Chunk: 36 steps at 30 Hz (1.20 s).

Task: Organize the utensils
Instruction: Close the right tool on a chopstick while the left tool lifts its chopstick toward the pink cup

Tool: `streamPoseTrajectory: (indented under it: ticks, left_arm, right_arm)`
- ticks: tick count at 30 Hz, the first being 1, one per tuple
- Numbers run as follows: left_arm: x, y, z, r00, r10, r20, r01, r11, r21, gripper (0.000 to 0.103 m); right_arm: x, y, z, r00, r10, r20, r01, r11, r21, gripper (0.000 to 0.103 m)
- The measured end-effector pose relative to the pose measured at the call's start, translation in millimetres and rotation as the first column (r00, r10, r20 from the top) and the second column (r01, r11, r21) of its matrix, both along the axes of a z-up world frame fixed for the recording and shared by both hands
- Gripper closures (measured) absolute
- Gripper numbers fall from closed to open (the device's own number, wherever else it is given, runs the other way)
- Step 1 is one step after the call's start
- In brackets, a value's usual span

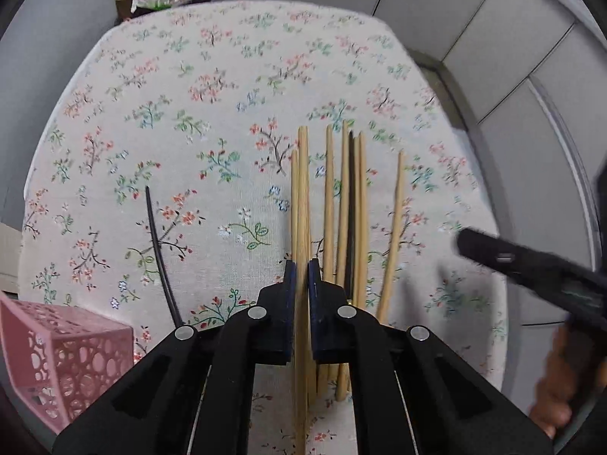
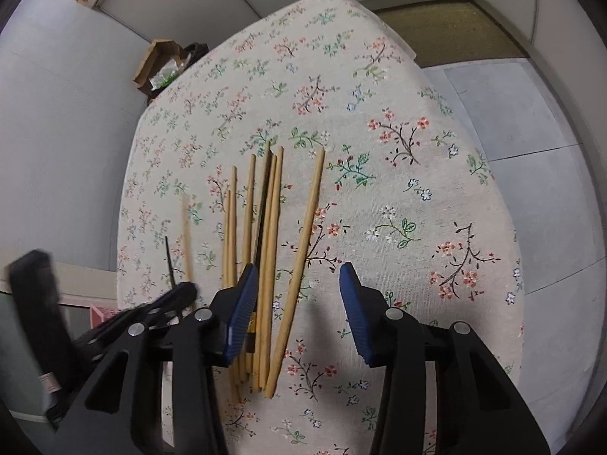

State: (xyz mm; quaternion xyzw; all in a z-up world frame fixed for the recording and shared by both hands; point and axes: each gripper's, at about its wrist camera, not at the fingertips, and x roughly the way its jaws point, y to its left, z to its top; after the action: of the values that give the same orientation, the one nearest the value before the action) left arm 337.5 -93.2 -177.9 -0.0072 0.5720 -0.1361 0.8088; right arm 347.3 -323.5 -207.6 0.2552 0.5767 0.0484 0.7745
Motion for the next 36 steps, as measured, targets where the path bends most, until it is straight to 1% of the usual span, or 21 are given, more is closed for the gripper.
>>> streamPoseTrajectory:
  ticks: [2,4,6,9,11,12,13,14,15,17,19,22,24,25,27,29,31,32,33,36]
  left_arm:
    - [-9.0,5.7,16.9,0.999,-0.004,0.043,0.006,0.999,-0.035,0.097]
    - [-16.2,12.4,33.1,0.996,-0.005,0.087,0.011,0.998,-0.064,0.097]
    - [-22.6,20.8,51.1,0.991,0.001,0.131,0.014,0.993,-0.115,0.097]
    - [-29.0,24.7,68.4,0.983,0.025,0.184,0.002,0.989,-0.148,0.097]
    - [-32.2,25.5,78.8,0.972,0.033,0.231,0.001,0.989,-0.146,0.097]
    - [-34.9,26.2,83.0,0.969,0.036,0.244,0.001,0.989,-0.149,0.097]
    - [-36.4,28.2,86.8,0.965,0.041,0.258,0.001,0.987,-0.159,0.097]
    - [-38.3,30.3,88.9,0.962,0.047,0.267,-0.002,0.986,-0.167,0.097]
    - [-40.2,33.7,92.2,0.960,0.053,0.274,-0.005,0.985,-0.173,0.097]
    - [-41.3,39.8,96.2,0.958,0.059,0.282,-0.008,0.984,-0.180,0.097]
    - [-40.8,47.1,97.9,0.956,0.070,0.284,-0.015,0.981,-0.192,0.097]
    - [-46.3,56.6,105.8,0.952,0.076,0.298,-0.012,0.977,-0.212,0.097]
    - [-50.6,61.4,111.5,0.944,0.074,0.321,-0.006,0.978,-0.210,0.097]
    - [-52.0,63.4,113.7,0.941,0.074,0.329,-0.003,0.978,-0.211,0.097]
    - [-54.6,72.0,120.6,0.933,0.079,0.351,0.000,0.976,-0.219,0.097]
    - [-57.1,83.4,128.7,0.919,0.095,0.382,-0.007,0.974,-0.225,0.097]
    - [-59.7,102.8,139.8,0.890,0.124,0.440,-0.031,0.977,-0.213,0.097]
    - [-60.4,111.3,142.7,0.877,0.135,0.460,-0.042,0.978,-0.206,0.097]
    - [-60.5,121.4,144.9,0.865,0.151,0.478,-0.060,0.978,-0.200,0.097]
    - [-60.1,144.9,143.7,0.840,0.200,0.505,-0.104,0.972,-0.211,0.097]
  right_arm:
    - [7.7,5.9,-11.1,1.000,0.009,-0.019,-0.009,1.000,-0.011,0.062]
    - [15.0,9.6,-21.0,0.999,0.006,-0.036,-0.006,1.000,0.000,0.064]
    - [22.3,14.0,-29.8,0.998,0.006,-0.059,-0.005,1.000,0.010,0.067]
    - [34.6,22.7,-34.5,0.997,0.008,-0.071,-0.011,0.999,-0.037,0.070]
    - [39.7,27.9,-39.1,0.995,0.009,-0.096,-0.016,0.997,-0.077,0.071]
    - [41.6,32.2,-38.6,0.996,0.008,-0.086,-0.017,0.994,-0.107,0.073]
    - [42.6,36.9,-39.1,0.995,0.013,-0.095,-0.026,0.990,-0.135,0.076]
    - [43.0,41.6,-38.6,0.995,0.019,-0.098,-0.036,0.984,-0.173,0.085]
    - [43.9,43.4,-40.4,0.994,0.018,-0.107,-0.037,0.984,-0.175,0.095]
    - [42.9,47.4,-38.1,0.995,0.016,-0.096,-0.036,0.978,-0.206,0.096]
    - [40.5,48.5,-29.6,0.997,0.011,-0.073,-0.026,0.977,-0.213,0.096]
    - [33.2,46.7,-3.2,1.000,0.002,-0.009,-0.004,0.978,-0.210,0.096]
    - [26.8,45.6,17.0,0.999,0.006,0.043,0.004,0.974,-0.228,0.096]
    - [23.1,47.0,27.6,0.997,0.011,0.074,0.007,0.971,-0.238,0.096]
    - [14.9,50.0,48.3,0.989,0.024,0.144,0.009,0.974,-0.226,0.096]
    - [5.5,54.2,74.5,0.969,0.046,0.242,0.007,0.976,-0.216,0.096]
    - [-3.7,58.0,92.8,0.946,0.062,0.317,0.004,0.979,-0.206,0.096]
    - [-10.1,62.0,104.7,0.927,0.071,0.367,0.003,0.980,-0.198,0.096]
    - [-14.4,64.2,111.4,0.914,0.076,0.398,0.001,0.982,-0.191,0.096]
    - [-26.8,74.2,131.3,0.862,0.084,0.501,0.007,0.984,-0.177,0.096]
